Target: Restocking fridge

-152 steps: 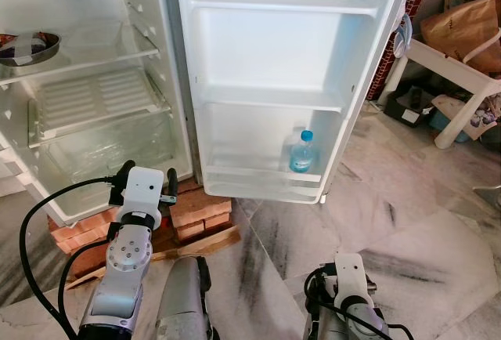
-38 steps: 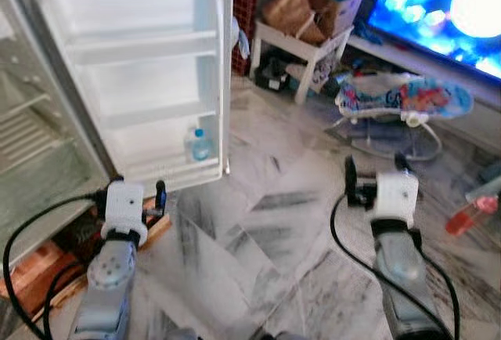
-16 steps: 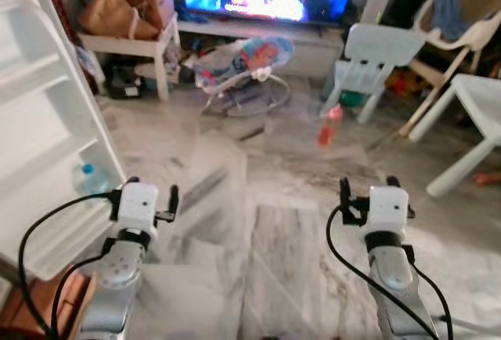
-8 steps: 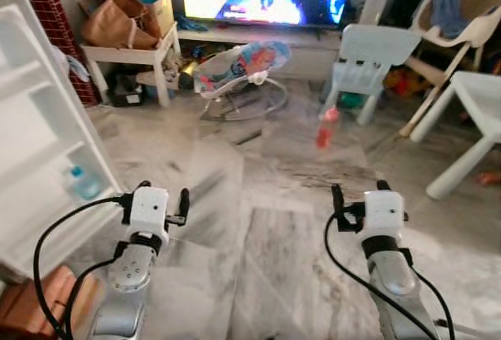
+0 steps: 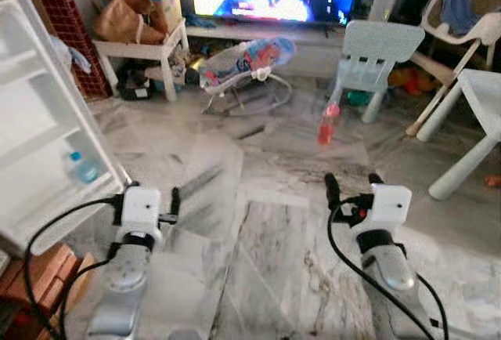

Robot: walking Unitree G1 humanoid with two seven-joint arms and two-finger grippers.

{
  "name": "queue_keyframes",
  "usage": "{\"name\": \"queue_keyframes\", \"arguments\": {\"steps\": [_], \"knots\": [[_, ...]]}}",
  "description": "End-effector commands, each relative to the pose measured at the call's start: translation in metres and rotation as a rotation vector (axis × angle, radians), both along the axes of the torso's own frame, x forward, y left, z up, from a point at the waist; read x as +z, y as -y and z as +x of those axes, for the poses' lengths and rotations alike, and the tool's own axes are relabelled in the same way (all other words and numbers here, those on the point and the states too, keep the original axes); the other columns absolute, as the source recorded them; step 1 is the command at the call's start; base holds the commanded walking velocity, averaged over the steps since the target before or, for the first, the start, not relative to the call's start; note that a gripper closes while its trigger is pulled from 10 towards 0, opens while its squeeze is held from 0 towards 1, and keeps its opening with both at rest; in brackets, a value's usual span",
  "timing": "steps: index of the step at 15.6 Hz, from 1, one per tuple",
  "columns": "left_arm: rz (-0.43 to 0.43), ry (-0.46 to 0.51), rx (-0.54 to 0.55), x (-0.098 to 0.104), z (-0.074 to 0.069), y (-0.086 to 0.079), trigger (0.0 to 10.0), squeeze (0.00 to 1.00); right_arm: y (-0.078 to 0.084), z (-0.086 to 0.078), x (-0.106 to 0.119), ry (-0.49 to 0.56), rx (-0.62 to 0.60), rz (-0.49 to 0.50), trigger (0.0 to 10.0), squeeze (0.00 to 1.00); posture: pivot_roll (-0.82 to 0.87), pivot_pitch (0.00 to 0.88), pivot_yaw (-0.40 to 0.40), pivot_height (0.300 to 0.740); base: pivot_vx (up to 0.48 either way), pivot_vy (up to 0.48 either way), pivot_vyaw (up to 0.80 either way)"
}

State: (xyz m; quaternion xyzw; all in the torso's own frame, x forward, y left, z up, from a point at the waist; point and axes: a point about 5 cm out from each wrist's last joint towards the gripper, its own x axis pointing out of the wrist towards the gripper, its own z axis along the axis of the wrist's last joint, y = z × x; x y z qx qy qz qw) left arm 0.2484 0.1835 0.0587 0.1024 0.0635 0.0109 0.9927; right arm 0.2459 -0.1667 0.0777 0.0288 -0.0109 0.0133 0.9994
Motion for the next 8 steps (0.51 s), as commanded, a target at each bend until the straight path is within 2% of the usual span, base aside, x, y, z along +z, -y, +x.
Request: {"name": "queue_keyframes", "arguments": {"steps": [1,8], "knots": [[0.000,-0.002,0.025,0.0015,0.0000,-0.0046,10.0,0.00,-0.0004,0.0006,0.0024,0.000,-0.001,0.002,10.0,0.00,0.12,0.049,-0.026,0.740,0.000,0.000,0.00],[0.009,-0.023,0.024,-0.0038,0.0004,-0.0082,10.0,0.00,0.0058,-0.0009,-0.0045,-0.032,-0.038,-0.035,10.0,0.00,0.12,0.042,-0.032,0.740,0.000,0.000,0.00]]}}
